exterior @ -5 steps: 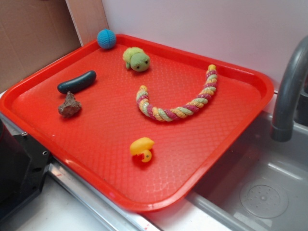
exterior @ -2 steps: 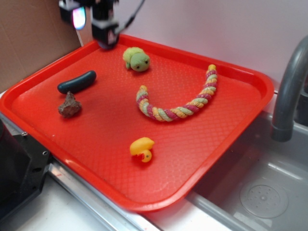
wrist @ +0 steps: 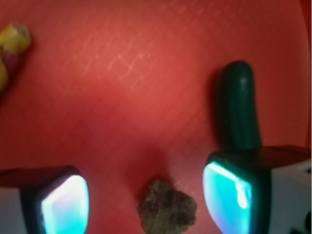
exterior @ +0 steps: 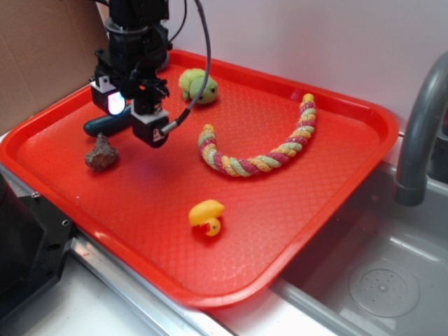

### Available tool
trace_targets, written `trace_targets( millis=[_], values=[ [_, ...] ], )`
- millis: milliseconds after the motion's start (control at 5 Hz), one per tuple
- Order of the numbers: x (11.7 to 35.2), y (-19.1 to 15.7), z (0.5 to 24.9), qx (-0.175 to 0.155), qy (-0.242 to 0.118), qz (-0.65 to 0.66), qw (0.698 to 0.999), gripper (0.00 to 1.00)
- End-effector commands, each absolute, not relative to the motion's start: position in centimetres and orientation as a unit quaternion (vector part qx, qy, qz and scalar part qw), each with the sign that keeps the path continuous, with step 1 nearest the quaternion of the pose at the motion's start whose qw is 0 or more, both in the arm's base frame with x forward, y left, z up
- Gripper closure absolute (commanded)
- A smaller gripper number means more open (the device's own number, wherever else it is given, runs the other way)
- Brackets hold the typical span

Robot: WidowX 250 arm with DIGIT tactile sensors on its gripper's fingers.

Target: Grab the rock.

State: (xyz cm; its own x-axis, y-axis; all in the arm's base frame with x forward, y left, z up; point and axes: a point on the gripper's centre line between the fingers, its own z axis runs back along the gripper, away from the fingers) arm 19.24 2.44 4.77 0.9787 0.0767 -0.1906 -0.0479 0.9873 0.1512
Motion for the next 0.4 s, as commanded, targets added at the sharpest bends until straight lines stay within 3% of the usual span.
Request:
trace_targets(
  millis=[0, 200],
  values=[
    [16.44, 3.82, 4.23, 0.075, 0.113, 0.046, 0.990, 0.00],
    [15.87, 4.71, 4.32, 0.085, 0.088, 0.070, 0.990, 0.00]
  ],
)
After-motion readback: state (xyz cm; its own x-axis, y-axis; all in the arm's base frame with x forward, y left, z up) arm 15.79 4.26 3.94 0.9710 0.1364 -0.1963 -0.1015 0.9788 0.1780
